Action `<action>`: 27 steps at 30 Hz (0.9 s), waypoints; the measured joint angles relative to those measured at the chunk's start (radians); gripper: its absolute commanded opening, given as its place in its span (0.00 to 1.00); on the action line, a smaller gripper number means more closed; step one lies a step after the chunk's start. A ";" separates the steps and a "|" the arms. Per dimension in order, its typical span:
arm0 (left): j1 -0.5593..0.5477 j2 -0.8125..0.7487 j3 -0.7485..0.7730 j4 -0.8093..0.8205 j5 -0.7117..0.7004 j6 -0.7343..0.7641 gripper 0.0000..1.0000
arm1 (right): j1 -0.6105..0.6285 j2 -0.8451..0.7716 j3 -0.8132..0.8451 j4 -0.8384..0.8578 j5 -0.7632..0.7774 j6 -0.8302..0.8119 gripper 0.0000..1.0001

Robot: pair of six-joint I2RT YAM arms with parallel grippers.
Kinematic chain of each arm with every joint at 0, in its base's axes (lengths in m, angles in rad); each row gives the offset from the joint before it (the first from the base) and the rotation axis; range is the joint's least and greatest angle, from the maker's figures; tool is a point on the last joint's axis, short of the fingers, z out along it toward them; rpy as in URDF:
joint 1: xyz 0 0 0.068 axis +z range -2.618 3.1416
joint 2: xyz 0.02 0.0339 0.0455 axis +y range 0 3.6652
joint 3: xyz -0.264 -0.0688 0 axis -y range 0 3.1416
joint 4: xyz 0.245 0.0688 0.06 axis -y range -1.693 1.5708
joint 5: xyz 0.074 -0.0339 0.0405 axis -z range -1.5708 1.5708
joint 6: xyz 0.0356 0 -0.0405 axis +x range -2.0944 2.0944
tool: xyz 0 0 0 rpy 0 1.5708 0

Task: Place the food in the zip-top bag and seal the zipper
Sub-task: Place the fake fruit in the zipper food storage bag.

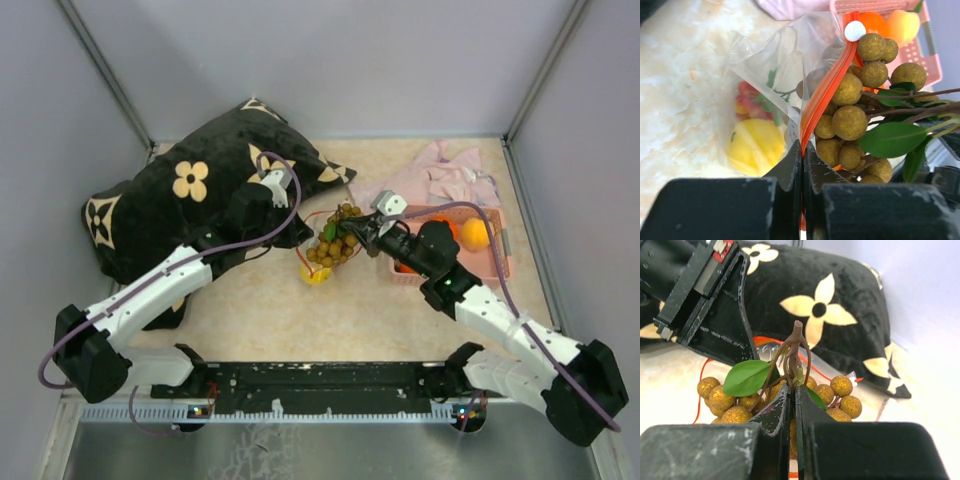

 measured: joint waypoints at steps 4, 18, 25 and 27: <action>0.000 0.000 -0.006 -0.027 -0.058 0.030 0.05 | 0.000 0.077 -0.031 0.076 -0.036 0.021 0.00; 0.001 0.000 -0.005 -0.069 -0.121 0.094 0.05 | 0.002 0.145 -0.036 0.337 -0.101 0.083 0.00; 0.060 0.000 -0.005 -0.084 -0.058 0.074 0.03 | 0.002 0.254 -0.045 0.402 -0.148 0.082 0.21; 0.076 0.000 -0.006 -0.085 -0.029 0.064 0.03 | 0.002 0.281 -0.046 0.403 -0.159 0.082 0.29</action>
